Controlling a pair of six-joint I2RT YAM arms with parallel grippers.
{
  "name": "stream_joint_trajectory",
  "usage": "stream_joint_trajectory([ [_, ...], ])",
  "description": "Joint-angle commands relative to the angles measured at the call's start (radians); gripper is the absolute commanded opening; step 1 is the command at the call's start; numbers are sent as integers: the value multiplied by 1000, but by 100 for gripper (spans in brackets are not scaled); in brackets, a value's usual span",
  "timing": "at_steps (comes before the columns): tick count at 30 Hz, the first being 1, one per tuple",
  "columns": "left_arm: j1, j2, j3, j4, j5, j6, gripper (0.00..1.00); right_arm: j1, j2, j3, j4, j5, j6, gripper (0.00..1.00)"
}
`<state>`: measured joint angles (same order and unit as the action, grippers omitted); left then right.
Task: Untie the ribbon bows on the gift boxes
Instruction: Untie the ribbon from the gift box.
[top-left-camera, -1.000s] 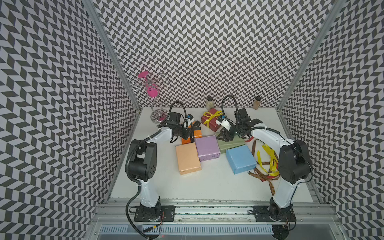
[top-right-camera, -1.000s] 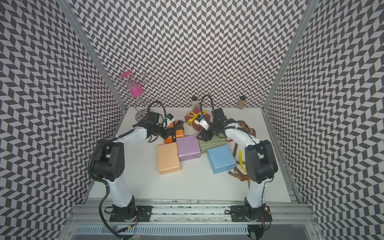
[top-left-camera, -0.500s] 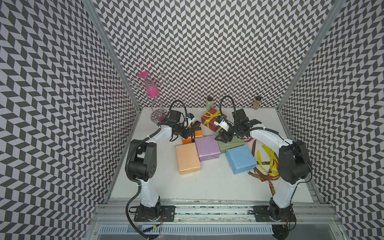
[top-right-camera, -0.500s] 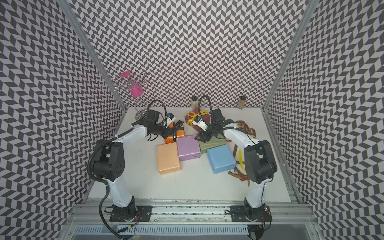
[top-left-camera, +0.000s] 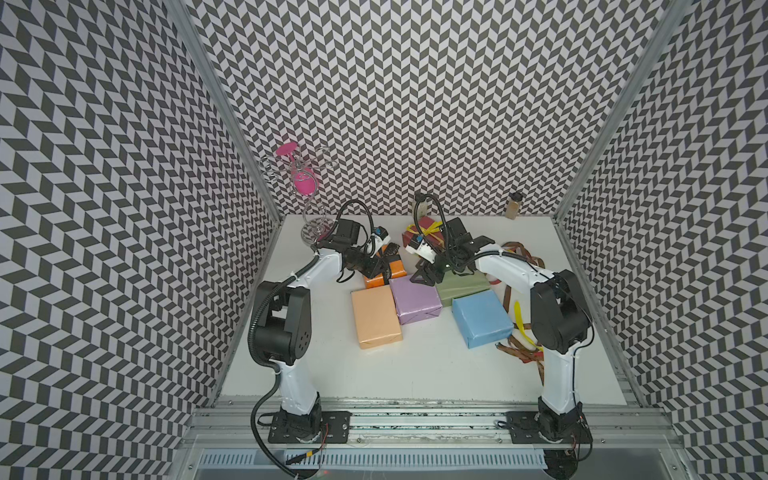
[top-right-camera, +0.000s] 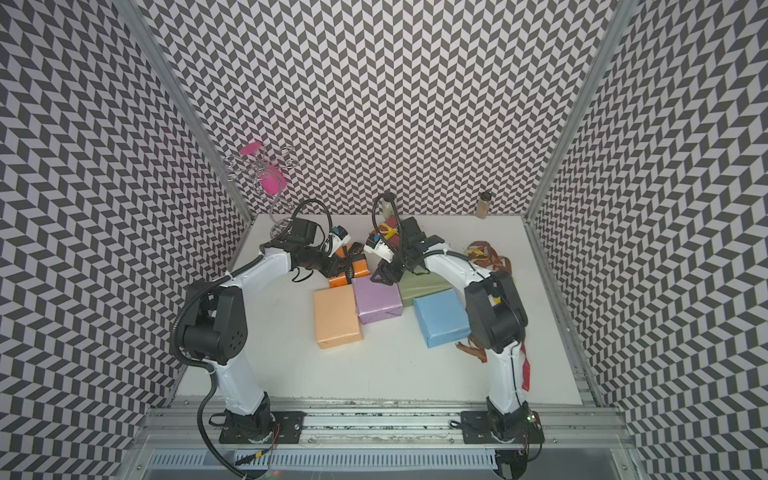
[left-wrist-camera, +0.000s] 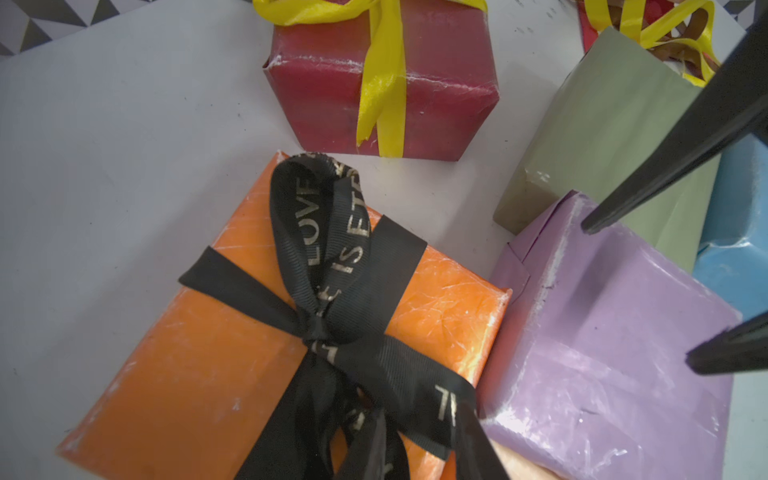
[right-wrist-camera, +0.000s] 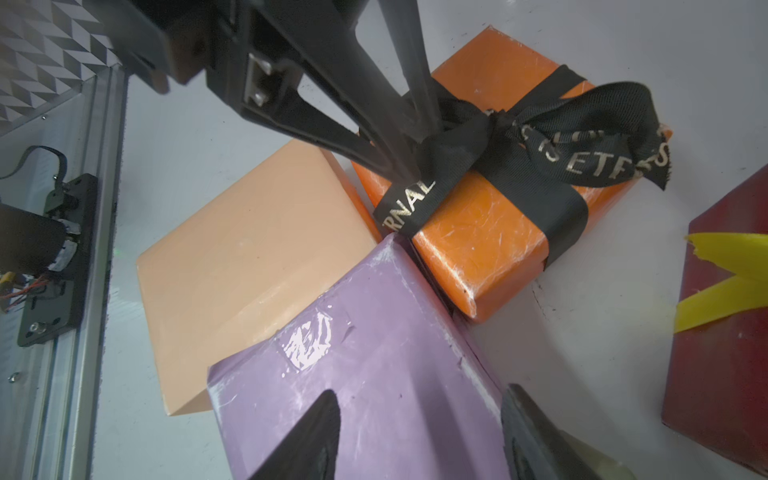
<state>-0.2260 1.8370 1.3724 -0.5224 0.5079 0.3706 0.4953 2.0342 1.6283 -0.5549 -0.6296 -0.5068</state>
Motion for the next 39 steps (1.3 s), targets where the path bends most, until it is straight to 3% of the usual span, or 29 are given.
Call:
stream_joint_trajectory([
  [1, 7, -33, 35, -45, 48, -7, 39, 6, 17, 40, 29, -28, 22, 62],
  [5, 7, -39, 23, -62, 86, -24, 51, 7, 11, 36, 46, -21, 38, 63],
  [13, 11, -27, 34, -101, 148, -39, 51, 6, -6, 3, 65, -19, 47, 64],
  [29, 14, -12, 14, -117, 129, -56, 51, 6, -6, -1, 67, -3, 49, 67],
  [33, 27, -40, -10, -106, 42, -81, 60, 6, -11, -9, 74, -1, 48, 67],
  [39, 46, -62, -19, -119, 86, -86, 65, 6, -12, -12, 79, 4, 48, 67],
])
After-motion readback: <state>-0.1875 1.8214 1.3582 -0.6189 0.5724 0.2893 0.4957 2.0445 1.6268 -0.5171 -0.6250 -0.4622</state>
